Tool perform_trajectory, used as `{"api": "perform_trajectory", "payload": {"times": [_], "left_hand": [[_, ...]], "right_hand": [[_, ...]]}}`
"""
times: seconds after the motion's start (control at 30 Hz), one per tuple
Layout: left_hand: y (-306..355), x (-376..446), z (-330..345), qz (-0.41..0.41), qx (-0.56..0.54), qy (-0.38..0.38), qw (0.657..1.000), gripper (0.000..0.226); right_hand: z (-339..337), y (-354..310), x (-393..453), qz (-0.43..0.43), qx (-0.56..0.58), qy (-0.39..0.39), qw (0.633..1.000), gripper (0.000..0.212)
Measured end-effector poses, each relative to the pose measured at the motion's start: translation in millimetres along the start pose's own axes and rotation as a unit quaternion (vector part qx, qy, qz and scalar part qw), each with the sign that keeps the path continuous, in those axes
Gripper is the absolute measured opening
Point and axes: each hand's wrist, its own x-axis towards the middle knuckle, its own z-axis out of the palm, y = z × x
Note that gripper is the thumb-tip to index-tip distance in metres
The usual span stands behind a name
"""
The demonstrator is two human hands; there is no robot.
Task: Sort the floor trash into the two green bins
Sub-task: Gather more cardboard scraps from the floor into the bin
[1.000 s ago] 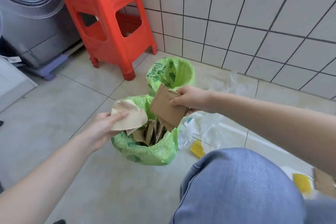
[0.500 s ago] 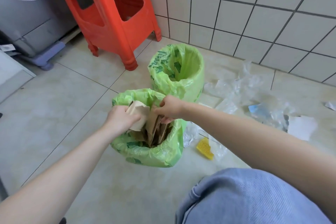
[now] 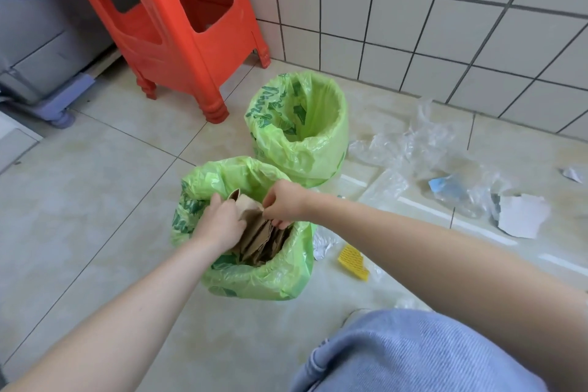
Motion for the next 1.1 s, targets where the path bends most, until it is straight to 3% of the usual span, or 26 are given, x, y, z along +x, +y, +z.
{"api": "perform_trajectory", "payload": {"times": [0.13,0.27,0.43,0.57,0.87,1.1], "left_hand": [[0,2,4,-0.006,0.022,-0.07,0.997,0.056],[12,-9,-18,0.016,0.005,-0.052,0.999,0.021],[46,-31,-43,0.032,-0.017,0.014,0.999,0.019],[92,-47,-50,0.105,-0.042,0.065,0.992,0.025],[234,-73,7,0.293,-0.054,0.051,0.953,0.024],[316,-98,67,0.403,0.018,-0.027,0.915,0.03]], "right_hand": [[-10,4,-17,-0.008,-0.053,-0.003,0.999,0.027],[-37,14,-44,-0.006,-0.068,0.005,0.998,0.028],[-76,42,-89,0.022,-0.077,0.035,0.996,0.028],[-105,86,-133,0.079,-0.091,0.054,0.991,0.028],[-142,212,-249,0.202,-0.046,0.134,0.969,0.026],[-140,307,-311,0.269,0.059,0.209,0.938,0.026]]}}
